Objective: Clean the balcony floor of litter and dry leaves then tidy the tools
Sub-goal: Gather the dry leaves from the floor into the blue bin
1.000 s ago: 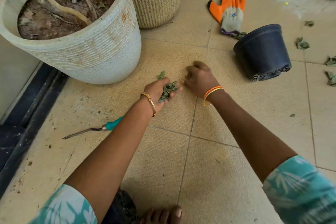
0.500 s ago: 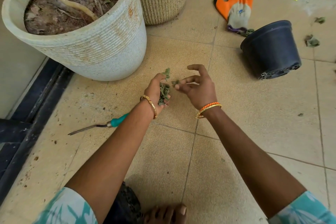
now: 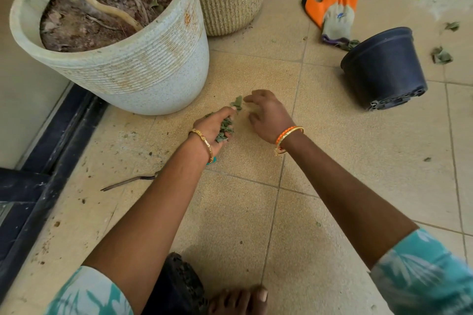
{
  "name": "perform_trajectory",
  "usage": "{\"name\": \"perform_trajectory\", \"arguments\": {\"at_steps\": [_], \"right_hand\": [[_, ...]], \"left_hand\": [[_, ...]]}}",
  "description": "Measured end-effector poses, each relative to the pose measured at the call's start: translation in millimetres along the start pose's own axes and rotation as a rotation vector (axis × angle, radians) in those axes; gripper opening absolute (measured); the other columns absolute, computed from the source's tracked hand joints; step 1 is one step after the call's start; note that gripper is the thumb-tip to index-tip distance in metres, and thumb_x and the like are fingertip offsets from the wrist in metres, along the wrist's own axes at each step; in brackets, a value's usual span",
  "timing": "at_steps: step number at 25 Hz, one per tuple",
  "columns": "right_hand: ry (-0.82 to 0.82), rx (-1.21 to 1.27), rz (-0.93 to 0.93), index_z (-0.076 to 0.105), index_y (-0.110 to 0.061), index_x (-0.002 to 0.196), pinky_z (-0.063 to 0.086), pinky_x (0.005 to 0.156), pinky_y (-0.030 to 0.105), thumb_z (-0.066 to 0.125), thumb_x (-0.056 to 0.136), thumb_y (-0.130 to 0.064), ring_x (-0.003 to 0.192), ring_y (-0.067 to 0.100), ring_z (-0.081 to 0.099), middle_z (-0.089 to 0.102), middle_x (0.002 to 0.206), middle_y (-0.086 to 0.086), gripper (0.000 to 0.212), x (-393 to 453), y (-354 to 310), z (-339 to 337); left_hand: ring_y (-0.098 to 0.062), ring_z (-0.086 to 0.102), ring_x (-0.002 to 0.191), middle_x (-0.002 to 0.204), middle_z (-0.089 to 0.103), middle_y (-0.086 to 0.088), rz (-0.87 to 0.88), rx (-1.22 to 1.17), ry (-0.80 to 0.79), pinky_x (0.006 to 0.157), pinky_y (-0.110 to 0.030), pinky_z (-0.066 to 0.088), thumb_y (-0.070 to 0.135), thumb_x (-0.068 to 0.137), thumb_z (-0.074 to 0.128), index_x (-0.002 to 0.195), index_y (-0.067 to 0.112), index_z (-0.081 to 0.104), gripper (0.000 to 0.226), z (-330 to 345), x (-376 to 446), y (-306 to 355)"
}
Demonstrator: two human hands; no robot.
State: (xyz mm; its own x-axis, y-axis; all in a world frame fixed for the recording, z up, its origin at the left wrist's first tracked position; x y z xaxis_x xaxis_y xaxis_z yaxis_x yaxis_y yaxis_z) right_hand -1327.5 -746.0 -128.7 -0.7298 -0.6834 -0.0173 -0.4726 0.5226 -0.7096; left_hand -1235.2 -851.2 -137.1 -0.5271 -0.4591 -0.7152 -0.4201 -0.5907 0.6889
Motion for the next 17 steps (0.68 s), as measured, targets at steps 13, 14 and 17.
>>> {"name": "perform_trajectory", "arguments": {"at_steps": [13,14,17], "right_hand": [[0.362,-0.067,-0.055,0.071,0.004,0.092,0.051,0.074,0.031,0.060,0.078,0.011,0.085,0.030,0.061,0.062,0.097,0.020,0.019,-25,8,-13],[0.426,0.017,0.004,0.072,0.001,0.092,0.050,0.073,0.026,0.063,0.079,0.007,0.082,0.023,0.059,0.061,0.096,0.016,0.017,-37,11,-28],[0.482,0.212,0.153,0.072,-0.009,0.093,0.049,0.065,0.014,0.068,0.080,-0.003,0.070,0.009,0.058,0.067,0.083,0.006,0.015,-77,17,-69]], "left_hand": [[-0.017,0.069,0.064,0.102,0.058,-0.019,-0.056,-0.097,-0.085,0.061,-0.019,0.056,-0.002,0.089,0.051,0.086,0.004,0.051,0.007,17,-12,0],[-0.018,0.068,0.066,0.099,0.058,-0.017,-0.069,-0.071,-0.119,0.062,-0.020,0.056,-0.001,0.090,0.049,0.087,0.004,0.051,0.006,28,-15,-3],[-0.022,0.067,0.073,0.091,0.063,-0.015,-0.123,0.036,-0.320,0.068,-0.029,0.058,0.002,0.092,0.043,0.094,0.003,0.054,0.011,73,-35,-16]]}}
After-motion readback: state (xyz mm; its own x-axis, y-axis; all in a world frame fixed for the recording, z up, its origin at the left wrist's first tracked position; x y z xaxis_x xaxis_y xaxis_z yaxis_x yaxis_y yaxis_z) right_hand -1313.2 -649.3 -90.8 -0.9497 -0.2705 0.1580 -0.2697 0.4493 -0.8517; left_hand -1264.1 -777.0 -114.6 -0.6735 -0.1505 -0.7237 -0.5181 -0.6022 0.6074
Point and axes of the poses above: each hand's wrist, its own x-axis towards the middle knuckle, its own z-axis out of the palm, y = z × x, the point moved 4 cm from there along x, towards the middle knuckle
